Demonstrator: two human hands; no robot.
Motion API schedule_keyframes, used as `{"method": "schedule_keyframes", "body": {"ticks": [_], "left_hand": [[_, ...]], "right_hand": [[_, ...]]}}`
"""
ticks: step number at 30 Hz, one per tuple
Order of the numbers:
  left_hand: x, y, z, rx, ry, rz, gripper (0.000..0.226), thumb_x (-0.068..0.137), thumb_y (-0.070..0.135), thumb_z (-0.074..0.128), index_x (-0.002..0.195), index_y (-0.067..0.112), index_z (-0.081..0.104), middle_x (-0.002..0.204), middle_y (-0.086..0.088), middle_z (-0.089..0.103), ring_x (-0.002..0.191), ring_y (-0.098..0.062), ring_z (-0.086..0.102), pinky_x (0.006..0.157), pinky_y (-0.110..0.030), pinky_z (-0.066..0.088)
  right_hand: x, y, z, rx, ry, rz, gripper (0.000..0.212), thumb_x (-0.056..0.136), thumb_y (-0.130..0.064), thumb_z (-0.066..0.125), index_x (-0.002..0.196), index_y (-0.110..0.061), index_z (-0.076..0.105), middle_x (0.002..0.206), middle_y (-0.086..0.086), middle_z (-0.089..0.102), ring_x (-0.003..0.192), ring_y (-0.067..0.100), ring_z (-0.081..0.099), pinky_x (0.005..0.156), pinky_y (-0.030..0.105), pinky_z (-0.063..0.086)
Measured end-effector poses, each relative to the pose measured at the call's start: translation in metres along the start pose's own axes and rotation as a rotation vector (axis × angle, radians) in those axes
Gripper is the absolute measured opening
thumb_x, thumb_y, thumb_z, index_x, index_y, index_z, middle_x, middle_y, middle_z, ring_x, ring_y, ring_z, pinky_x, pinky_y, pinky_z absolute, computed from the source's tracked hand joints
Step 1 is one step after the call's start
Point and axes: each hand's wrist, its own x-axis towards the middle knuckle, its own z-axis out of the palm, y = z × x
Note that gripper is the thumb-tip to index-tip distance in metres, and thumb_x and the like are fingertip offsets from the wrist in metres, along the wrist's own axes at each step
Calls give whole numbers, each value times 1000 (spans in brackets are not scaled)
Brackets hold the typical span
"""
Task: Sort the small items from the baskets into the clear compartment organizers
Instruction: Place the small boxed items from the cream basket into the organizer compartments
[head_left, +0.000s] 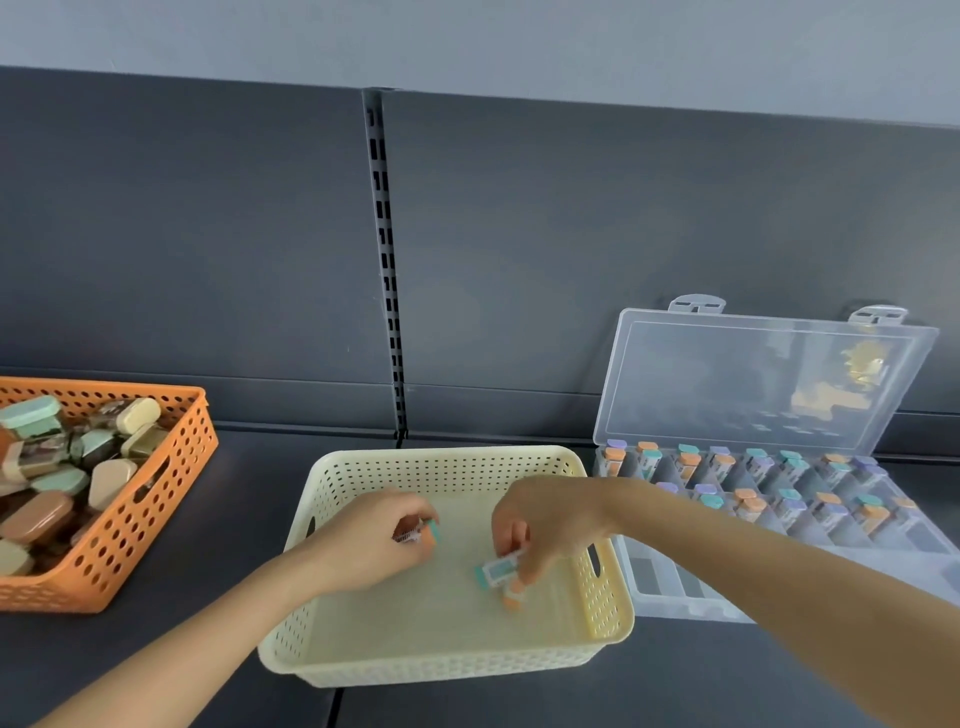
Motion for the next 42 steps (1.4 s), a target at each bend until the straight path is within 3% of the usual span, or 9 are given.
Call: {"method": "schedule_keyframes", "body": {"ticks": [2,5,11,15,18,23,31,35,42], "left_hand": [[0,2,-2,-88,70,-17,10,85,23,65,95,24,66,83,14,62,74,-1,56,73,-21,48],[-1,6,-3,-165,118,-51,16,78,19,74,85,27,63,81,14,65,73,4,59,69,-17,49],[-1,16,-4,-213,163,-43,21,75,19,79,83,28,61,80,12,69,73,-3,65,75,-30,55],[5,38,-8,-202,241,24,21,81,20,72,97,29,61,87,15,68,79,-1,63,75,-22,51],[14,65,-7,-242,254,106,23,82,18,70,101,29,64,87,12,69,79,-3,64,73,-18,50],[33,114,3,-278,227,225,19,77,19,73,91,27,64,89,11,66,78,-6,66,76,-31,54],[58,179,36,-236,166,361,17,80,19,69,96,24,63,95,12,62,80,-7,62,75,-29,53],[67,190,50,-85,124,399,14,83,23,65,97,22,64,92,13,60,82,-6,55,75,-24,47],[74,184,60,190,-7,367,17,88,30,55,101,22,62,100,8,63,91,-13,55,79,-32,47]], "right_hand": [[2,2,6,69,165,38,27,78,-27,75,102,-18,68,101,-2,65,92,15,59,82,30,49],[4,5,16,128,335,80,24,80,-25,73,102,-19,69,103,-2,68,93,16,61,83,32,52],[-10,13,26,254,584,60,22,89,-19,63,108,-20,72,115,-6,69,88,1,54,68,6,42],[-33,24,24,362,745,133,20,89,-18,64,107,-20,72,115,-4,67,93,8,58,73,15,53],[-54,36,21,422,830,192,20,82,-19,73,102,-19,70,106,-9,67,90,11,62,68,13,55],[-96,59,17,455,963,304,19,77,-14,76,89,-24,65,88,-9,67,73,6,64,58,15,53],[-143,94,35,403,965,374,21,78,-9,74,95,-21,71,82,-15,66,73,9,66,67,15,54],[-156,104,42,363,934,361,22,79,-8,71,98,-21,71,83,-18,63,77,8,65,68,9,51],[-156,107,57,304,779,256,27,82,-12,70,109,-19,68,96,-13,63,85,10,61,79,18,51]]}}
